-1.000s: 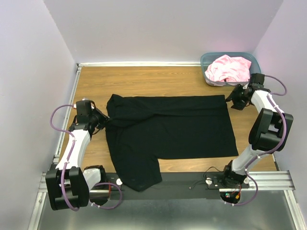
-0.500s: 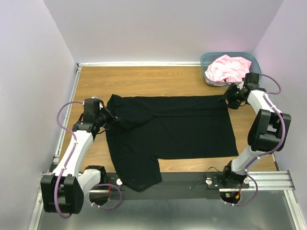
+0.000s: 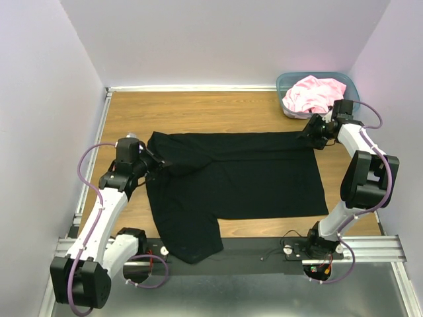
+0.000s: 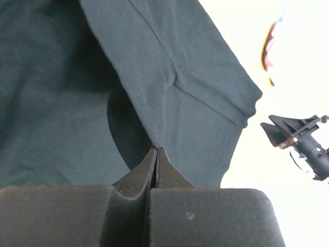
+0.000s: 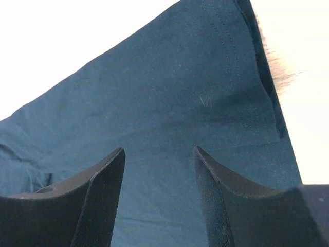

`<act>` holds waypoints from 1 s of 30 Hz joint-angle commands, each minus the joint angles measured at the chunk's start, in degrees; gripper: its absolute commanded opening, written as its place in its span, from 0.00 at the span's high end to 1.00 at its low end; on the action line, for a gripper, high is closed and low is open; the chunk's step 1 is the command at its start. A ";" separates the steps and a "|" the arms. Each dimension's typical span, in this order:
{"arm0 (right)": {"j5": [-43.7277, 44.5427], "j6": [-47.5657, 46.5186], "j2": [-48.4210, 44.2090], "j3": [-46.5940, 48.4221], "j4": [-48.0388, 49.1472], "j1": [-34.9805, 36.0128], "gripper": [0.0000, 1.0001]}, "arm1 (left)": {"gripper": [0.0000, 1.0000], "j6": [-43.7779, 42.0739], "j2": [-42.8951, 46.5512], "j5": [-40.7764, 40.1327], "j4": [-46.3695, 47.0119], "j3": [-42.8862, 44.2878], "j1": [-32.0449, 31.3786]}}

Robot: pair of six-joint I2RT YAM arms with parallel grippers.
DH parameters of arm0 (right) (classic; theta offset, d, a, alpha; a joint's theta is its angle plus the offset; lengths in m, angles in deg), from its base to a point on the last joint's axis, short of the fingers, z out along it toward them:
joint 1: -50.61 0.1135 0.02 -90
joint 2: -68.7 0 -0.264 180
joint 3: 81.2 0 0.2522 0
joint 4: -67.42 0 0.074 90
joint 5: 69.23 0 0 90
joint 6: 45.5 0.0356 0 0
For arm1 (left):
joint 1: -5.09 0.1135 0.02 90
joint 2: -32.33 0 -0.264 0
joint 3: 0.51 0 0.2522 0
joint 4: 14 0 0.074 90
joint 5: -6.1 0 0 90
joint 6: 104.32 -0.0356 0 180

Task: Fold and stack the t-shirts
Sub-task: Fold the tshirt

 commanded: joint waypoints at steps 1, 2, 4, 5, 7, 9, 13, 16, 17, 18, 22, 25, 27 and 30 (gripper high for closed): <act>-1.19 -0.66 -0.65 -0.38 0.75 0.41 0.36 | 1.00 4.19 3.19 -1.07 -2.13 -0.47 -2.33; -1.19 -0.57 -0.74 -0.47 0.75 0.50 0.36 | 1.00 5.50 3.72 -1.07 -2.13 -0.91 -2.68; -1.28 -0.66 -0.65 -0.47 0.75 0.50 0.36 | 0.99 6.65 4.60 -1.34 -2.48 -2.23 -3.04; -1.37 -0.57 -0.65 -0.47 0.75 0.50 0.36 | 0.99 7.70 5.57 -1.60 -2.48 -2.85 -3.12; -1.45 -0.57 -0.65 -0.47 0.75 0.59 0.36 | 0.98 8.24 6.71 -2.13 -2.57 -4.42 -3.21; -1.54 -0.75 -0.47 -0.56 0.84 0.76 0.36 | 0.96 8.77 7.24 -2.22 -2.22 -5.83 -3.30; -1.46 -0.84 -0.21 -1.00 1.02 1.37 0.36 | 0.93 9.21 7.16 -2.31 -0.29 -10.14 -3.30; -1.28 -0.92 -0.38 -1.17 1.11 1.90 0.35 | 0.85 9.12 6.98 -2.04 0.94 -13.48 -3.30; -1.19 -1.01 -0.47 -1.17 1.11 1.99 0.35 | 0.75 9.21 7.07 -1.87 1.03 -13.92 -3.30; -1.19 -1.01 -0.65 -1.17 1.11 2.08 0.35 | 0.70 9.21 7.33 -1.86 1.03 -14.28 -3.21; -1.10 -1.10 -1.09 -1.17 1.10 2.61 0.34 | 0.38 9.30 8.47 -2.83 0.77 -14.19 -3.30; -0.23 -1.45 -1.09 -0.82 1.11 2.61 0.33 | 0.20 8.16 8.83 -5.90 -0.11 -10.17 -3.21; 1.44 -1.71 -0.57 0.40 1.11 2.61 0.33 | 0.16 6.14 6.90 -10.46 -0.02 -7.87 -2.95; 4.16 -1.28 1.54 3.56 1.02 2.35 0.33 | 0.16 -1.05 1.37 -14.60 3.48 -3.83 0.11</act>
